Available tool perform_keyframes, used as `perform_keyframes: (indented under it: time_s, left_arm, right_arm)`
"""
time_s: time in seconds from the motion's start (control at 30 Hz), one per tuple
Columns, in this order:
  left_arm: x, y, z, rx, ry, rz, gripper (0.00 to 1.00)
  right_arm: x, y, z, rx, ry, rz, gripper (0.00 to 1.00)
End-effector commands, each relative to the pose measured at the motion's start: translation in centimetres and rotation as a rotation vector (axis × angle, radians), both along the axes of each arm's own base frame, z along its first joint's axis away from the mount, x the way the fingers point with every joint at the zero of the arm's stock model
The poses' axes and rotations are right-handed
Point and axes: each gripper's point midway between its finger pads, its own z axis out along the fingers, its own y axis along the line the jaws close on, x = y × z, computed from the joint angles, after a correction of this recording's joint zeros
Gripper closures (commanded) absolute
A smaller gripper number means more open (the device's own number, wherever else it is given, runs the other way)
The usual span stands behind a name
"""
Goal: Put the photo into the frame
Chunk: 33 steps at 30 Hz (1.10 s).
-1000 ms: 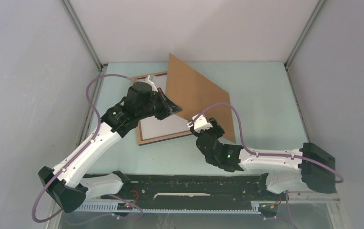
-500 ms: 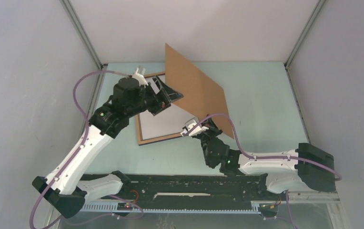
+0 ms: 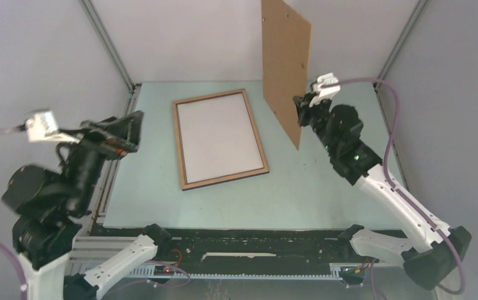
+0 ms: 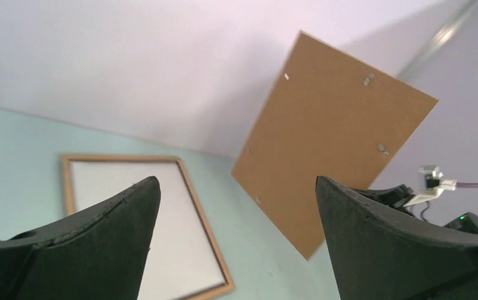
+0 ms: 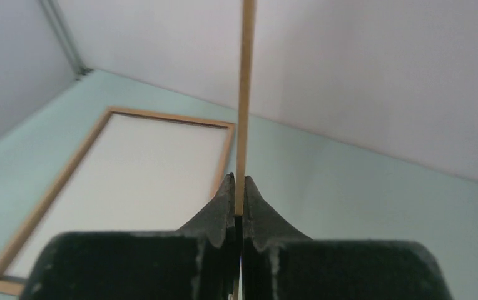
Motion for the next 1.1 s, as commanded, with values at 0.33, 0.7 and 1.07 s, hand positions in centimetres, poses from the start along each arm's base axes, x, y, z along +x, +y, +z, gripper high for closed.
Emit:
perform_keyframes:
  time_s: [0.33, 0.7, 1.07]
  left_arm:
    - [4.5, 3.2, -6.5, 0.306, 0.018, 0.28, 0.01]
    - [7.5, 2.3, -11.8, 0.346, 0.07, 0.328, 0.03]
    - [10.0, 0.9, -15.7, 0.402, 0.147, 0.308, 0.06]
  right_arm:
    - [6.9, 11.0, -4.1, 0.508, 0.928, 0.659, 1.0]
    - [12.4, 13.4, -9.7, 0.634, 1.195, 0.747, 1.0]
    - [13.3, 14.1, -13.9, 0.624, 1.288, 0.789, 1.0]
